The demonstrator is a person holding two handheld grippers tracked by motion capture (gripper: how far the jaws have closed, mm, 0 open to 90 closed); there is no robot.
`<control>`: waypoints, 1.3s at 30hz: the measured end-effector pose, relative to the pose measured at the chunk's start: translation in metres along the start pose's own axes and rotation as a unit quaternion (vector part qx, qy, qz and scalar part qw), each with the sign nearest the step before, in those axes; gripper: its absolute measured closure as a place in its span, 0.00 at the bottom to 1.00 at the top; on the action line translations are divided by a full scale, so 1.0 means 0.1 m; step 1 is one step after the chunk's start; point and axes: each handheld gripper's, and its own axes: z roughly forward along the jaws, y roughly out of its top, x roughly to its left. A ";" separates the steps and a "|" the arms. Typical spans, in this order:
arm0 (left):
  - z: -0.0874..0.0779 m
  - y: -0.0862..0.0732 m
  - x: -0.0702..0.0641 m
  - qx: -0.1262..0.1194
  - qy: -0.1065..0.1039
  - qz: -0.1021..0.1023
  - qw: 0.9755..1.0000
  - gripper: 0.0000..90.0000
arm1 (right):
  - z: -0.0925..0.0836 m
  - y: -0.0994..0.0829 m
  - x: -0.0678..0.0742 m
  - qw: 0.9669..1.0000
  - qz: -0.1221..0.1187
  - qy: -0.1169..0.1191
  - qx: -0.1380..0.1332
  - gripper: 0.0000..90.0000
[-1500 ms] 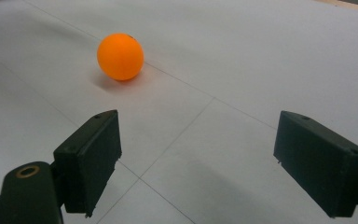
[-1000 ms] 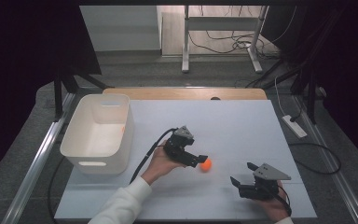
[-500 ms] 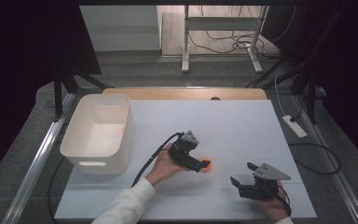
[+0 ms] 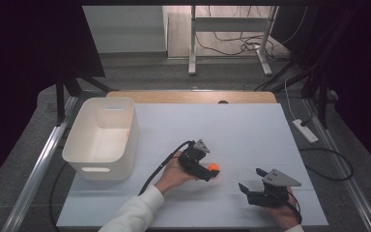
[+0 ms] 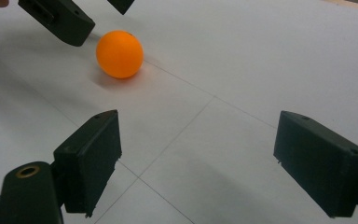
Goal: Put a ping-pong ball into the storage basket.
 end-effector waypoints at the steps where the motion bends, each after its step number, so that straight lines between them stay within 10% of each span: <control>1: 0.01 0.00 0.00 0.003 0.000 0.000 1.000 0.14 | 0.00 0.00 0.00 1.000 0.000 0.000 0.000 0.16; 19: 0.23 0.02 -0.02 0.050 0.013 0.024 0.998 0.19 | 0.00 0.00 -0.01 1.000 0.000 -0.001 0.000 0.16; 30: 0.20 0.03 -0.04 0.045 -0.006 0.030 0.999 0.55 | 0.00 -0.01 -0.01 1.000 0.002 -0.001 -0.001 0.16; 39: 0.13 0.04 -0.04 0.034 -0.005 0.029 0.999 0.56 | -0.01 0.00 -0.01 1.000 0.002 -0.002 -0.003 0.16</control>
